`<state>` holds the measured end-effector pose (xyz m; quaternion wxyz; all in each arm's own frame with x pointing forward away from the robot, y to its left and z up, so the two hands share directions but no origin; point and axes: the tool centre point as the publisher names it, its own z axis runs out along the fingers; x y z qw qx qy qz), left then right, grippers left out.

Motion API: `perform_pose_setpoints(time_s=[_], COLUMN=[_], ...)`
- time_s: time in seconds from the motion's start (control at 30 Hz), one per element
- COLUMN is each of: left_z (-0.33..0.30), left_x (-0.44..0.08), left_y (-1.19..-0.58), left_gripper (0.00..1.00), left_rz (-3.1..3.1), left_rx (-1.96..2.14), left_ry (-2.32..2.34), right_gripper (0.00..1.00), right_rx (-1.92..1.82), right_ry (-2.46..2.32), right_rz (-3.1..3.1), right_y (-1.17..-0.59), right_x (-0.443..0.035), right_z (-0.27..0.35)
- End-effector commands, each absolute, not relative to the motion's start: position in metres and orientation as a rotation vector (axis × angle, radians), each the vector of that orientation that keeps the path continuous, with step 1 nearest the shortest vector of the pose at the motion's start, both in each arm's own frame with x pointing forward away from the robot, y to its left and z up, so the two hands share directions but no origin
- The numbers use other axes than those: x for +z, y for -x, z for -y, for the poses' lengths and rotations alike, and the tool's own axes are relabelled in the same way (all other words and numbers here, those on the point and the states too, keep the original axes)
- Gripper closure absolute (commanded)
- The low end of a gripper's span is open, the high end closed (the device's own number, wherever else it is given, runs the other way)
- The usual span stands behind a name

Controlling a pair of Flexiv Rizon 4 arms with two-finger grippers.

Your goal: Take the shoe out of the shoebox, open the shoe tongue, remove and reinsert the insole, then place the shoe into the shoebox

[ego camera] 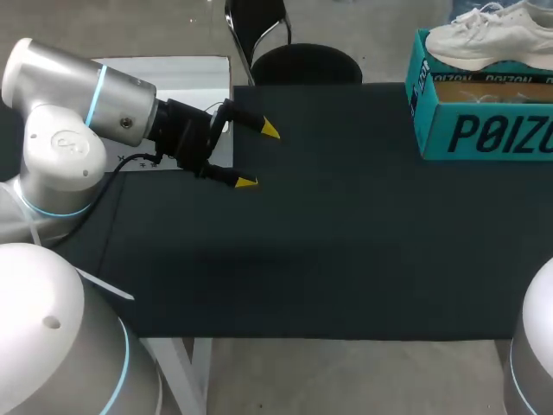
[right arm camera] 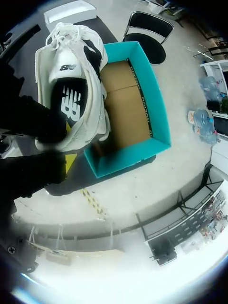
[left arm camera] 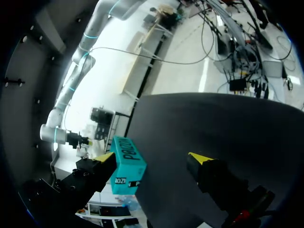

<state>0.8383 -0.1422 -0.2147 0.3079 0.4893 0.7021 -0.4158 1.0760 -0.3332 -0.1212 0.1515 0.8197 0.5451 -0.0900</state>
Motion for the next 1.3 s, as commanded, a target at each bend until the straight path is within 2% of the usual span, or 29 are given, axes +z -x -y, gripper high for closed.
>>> perform_pose_setpoints(time_s=[0.03,0.53,0.8,1.3], left_z=[0.143,0.143,0.143,0.143], left_x=[-0.214,-0.214,-0.214,-0.214], left_y=[-0.839,-0.839,-0.839,-0.839], left_gripper=[0.00,0.00,0.00,0.00], left_rz=[-1.859,-1.859,-1.859,-1.859], left_rx=[-1.096,-1.096,-1.096,-1.096], left_ry=[-1.297,-1.297,-1.297,-1.297], right_gripper=[1.00,1.00,1.00,1.00], right_rx=[-0.250,-0.247,-0.272,-0.085], right_ry=[-2.351,-2.403,-2.424,-2.354], right_rz=[-1.563,-1.483,-1.399,-1.586], right_y=[-1.074,-1.095,-1.118,-1.141], right_x=[-0.120,-0.124,-0.151,-0.189], right_z=[0.333,0.353,0.379,0.411])
